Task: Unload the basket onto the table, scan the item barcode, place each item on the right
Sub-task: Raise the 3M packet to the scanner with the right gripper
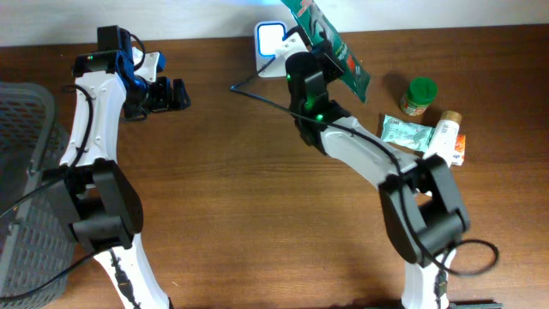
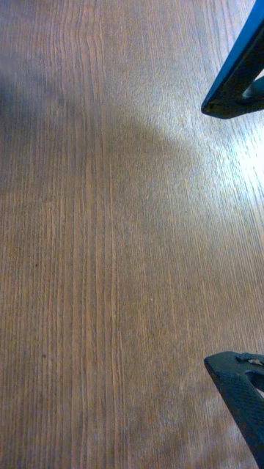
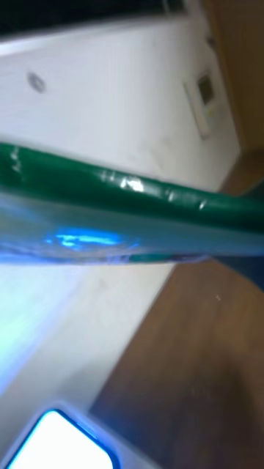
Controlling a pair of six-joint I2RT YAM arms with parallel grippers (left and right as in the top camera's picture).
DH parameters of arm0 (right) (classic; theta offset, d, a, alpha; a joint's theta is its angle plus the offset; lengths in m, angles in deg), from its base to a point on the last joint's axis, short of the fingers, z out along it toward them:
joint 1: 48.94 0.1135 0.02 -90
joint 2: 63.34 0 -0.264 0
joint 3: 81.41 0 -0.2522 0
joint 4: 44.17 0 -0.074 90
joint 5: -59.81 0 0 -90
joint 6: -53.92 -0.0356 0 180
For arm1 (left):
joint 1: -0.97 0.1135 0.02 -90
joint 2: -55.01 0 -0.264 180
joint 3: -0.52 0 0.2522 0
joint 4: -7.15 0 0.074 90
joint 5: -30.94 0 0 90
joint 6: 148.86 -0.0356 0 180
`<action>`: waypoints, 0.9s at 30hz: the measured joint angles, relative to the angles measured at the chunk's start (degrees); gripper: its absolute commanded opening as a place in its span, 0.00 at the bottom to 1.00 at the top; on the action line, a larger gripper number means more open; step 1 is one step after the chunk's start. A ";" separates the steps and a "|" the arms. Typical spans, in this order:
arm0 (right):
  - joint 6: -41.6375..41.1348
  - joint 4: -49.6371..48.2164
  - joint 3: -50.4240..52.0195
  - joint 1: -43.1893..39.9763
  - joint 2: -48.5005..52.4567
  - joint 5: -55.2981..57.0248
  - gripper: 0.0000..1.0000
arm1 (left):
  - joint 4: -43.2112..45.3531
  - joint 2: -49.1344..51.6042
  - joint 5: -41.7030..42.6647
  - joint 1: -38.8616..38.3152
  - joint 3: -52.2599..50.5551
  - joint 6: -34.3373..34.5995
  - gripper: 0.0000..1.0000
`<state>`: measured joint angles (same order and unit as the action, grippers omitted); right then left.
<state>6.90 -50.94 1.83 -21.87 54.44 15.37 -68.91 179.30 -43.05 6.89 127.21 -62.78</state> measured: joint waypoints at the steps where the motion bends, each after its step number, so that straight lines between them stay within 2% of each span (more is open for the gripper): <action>1: 5.68 -4.50 0.07 0.04 2.16 1.14 0.04 | 0.07 0.00 -0.04 0.02 0.00 0.00 0.99; 3: 14.86 -11.82 0.04 0.04 6.62 1.90 0.04 | -0.02 0.00 -0.02 0.02 0.00 0.00 0.99; 5: 20.22 -17.81 0.07 0.02 10.25 1.99 0.04 | 0.09 0.00 0.00 0.02 0.02 0.00 0.99; 12: 25.59 -27.21 -0.20 -0.09 15.98 0.17 0.04 | -0.02 0.00 0.00 0.02 0.02 0.00 0.99; 19: 26.18 -24.02 -11.39 -0.55 19.67 -1.51 0.04 | 0.00 0.00 -0.02 0.02 0.02 0.00 0.99; 27: 26.23 -20.63 -12.31 -1.33 21.40 -2.14 0.04 | -0.02 0.00 0.00 0.00 0.02 0.00 0.99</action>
<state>33.13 -71.57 -10.48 -23.21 75.84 13.23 -68.93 179.30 -43.05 6.89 127.23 -62.78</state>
